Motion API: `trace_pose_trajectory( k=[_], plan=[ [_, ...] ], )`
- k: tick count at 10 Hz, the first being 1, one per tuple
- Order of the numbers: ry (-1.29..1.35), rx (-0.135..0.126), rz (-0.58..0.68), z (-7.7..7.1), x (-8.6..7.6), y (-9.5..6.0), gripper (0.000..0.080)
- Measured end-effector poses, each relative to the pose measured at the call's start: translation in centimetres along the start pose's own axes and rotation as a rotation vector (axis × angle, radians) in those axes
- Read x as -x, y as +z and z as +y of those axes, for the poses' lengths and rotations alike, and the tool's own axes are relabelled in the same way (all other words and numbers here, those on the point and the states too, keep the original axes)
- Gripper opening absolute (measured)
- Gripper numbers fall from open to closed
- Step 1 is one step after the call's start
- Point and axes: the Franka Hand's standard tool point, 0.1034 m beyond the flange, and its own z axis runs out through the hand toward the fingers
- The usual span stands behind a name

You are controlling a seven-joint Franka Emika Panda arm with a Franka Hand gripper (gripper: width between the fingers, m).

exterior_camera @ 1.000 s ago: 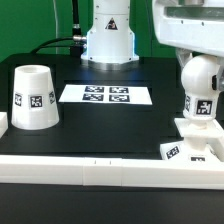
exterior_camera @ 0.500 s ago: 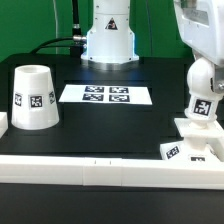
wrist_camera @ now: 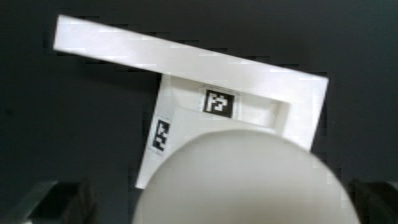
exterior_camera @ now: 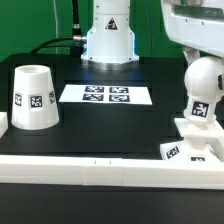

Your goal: Assemble lamp

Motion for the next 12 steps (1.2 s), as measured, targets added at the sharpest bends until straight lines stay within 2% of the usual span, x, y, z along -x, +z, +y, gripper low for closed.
trace_pose_trajectory(
  k=[4, 6, 7, 9, 12],
  plan=[
    [-0.304, 0.000, 0.000, 0.00, -0.03, -0.01, 0.0699],
    [-0.562, 0.056, 0.018, 0.43, -0.38, -0.26, 0.0699],
    [-0.749, 0.073, 0.038, 0.26, -0.62, -0.47, 0.0699],
    [-0.981, 0.099, 0.058, 0.02, -0.76, -0.63, 0.0699],
    [-1.226, 0.111, 0.050, 0.01, -0.75, -0.63, 0.0699]
  ],
)
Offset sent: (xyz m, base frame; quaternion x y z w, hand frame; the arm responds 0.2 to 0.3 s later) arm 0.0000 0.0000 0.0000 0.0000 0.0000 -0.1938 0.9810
